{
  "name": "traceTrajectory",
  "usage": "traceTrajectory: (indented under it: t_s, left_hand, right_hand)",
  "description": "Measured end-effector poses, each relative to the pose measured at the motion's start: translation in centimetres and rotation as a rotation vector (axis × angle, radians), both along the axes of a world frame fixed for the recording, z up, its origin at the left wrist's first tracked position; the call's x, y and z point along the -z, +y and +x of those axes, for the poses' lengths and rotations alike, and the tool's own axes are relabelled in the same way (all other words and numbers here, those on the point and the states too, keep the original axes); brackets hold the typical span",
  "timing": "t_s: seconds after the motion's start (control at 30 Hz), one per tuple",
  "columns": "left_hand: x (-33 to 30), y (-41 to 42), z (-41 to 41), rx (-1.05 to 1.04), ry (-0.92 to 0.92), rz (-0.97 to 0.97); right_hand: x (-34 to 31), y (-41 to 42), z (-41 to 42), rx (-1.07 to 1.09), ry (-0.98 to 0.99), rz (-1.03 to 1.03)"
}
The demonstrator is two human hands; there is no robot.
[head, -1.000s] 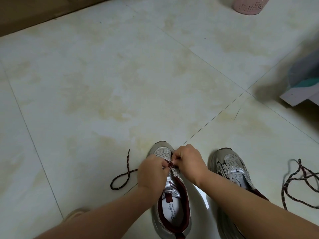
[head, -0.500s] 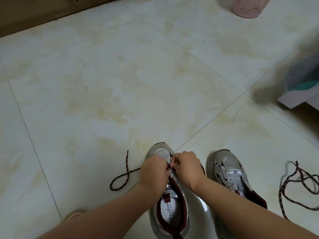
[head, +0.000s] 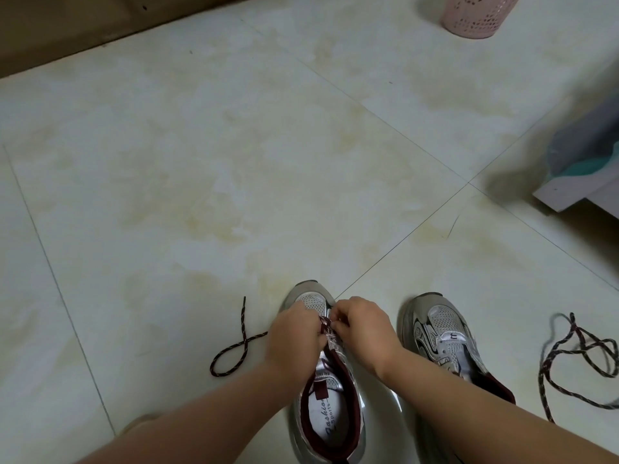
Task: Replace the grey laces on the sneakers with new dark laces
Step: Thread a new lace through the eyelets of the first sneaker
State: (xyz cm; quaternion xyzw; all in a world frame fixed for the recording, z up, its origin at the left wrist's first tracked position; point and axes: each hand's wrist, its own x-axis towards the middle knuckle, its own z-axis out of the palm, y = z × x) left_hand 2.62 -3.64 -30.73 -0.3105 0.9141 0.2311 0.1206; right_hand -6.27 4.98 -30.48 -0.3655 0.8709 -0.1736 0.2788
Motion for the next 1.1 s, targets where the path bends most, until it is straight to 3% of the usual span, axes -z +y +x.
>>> traceTrajectory:
  t_s: [0.47, 0.67, 0.9, 1.1]
  left_hand:
    - [-0.2, -0.1, -1.0, 0.164, -0.119, -0.089]
    - [-0.2, -2.6, 0.2, 0.085, 0.143, 0.166]
    - [-0.3, -3.5, 1.2, 0.177, 0.282, 0.081]
    - [-0.2, -3.2, 2.7, 0.307, 0.37, 0.148]
  right_hand:
    - [-1.1, 0.8, -0.1, 0.005, -0.277, 0.054]
    - [-1.0, 0.2, -0.5, 0.179, -0.403, 0.016]
    - [-1.7, 0.3, -1.2, 0.238, -0.29, -0.067]
    - [-1.5, 0.8, -1.6, 0.64, -0.448, -0.33]
